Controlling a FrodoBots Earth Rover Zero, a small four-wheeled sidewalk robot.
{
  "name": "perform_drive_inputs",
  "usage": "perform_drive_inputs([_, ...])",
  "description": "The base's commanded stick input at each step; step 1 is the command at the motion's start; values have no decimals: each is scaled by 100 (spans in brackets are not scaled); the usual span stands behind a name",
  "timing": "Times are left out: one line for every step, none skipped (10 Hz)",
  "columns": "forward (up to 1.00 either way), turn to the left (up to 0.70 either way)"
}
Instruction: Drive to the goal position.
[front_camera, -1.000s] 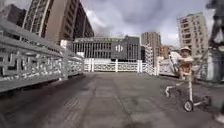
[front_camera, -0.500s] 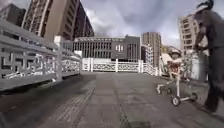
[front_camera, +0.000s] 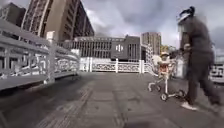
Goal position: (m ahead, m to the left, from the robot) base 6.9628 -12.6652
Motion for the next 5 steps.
perform_drive_inputs([70,0])
perform_drive_inputs([63,0])
perform_drive_inputs([55,0])
perform_drive_inputs([46,0])
perform_drive_inputs([45,0])
